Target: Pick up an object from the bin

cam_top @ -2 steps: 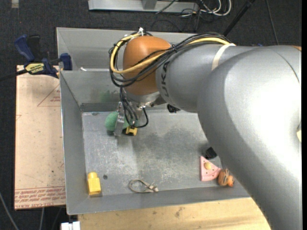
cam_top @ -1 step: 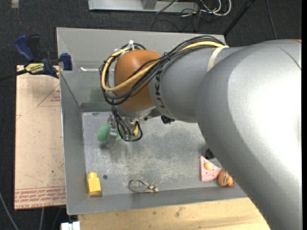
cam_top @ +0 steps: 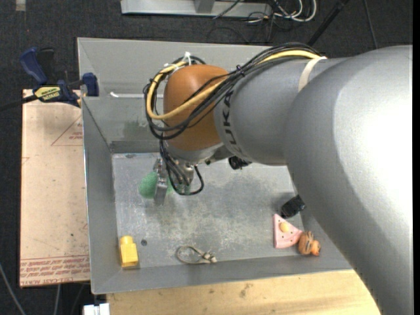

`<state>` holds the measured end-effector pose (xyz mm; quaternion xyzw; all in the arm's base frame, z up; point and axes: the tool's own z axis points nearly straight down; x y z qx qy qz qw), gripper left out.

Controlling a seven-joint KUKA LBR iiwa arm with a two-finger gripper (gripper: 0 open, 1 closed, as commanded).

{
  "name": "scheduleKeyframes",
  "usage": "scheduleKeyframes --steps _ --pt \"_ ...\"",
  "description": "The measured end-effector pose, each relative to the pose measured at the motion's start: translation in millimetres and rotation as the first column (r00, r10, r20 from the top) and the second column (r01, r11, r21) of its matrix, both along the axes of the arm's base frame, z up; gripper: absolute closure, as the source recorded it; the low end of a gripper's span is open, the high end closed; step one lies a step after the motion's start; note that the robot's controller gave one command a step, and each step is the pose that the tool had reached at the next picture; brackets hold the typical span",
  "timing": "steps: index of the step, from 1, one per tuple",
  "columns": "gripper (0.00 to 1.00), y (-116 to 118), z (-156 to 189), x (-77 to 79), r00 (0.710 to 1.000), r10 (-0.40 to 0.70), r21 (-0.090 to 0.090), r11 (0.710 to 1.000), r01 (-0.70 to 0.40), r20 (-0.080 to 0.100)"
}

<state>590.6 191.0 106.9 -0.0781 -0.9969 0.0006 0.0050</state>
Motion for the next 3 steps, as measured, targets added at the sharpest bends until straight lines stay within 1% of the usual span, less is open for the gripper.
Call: scheduleKeyframes --steps 1,2,3 --pt "1.0 5 24 24.7 1.0 -0.017 0.006 1.0 0.017 0.025" --pt "1.0 -2 38 7.9 1.0 -0.018 -0.002 1.0 0.018 -0.002" --pt "1.0 -4 34 38.2 1.0 0.01 0.006 1.0 -0.01 0.029"
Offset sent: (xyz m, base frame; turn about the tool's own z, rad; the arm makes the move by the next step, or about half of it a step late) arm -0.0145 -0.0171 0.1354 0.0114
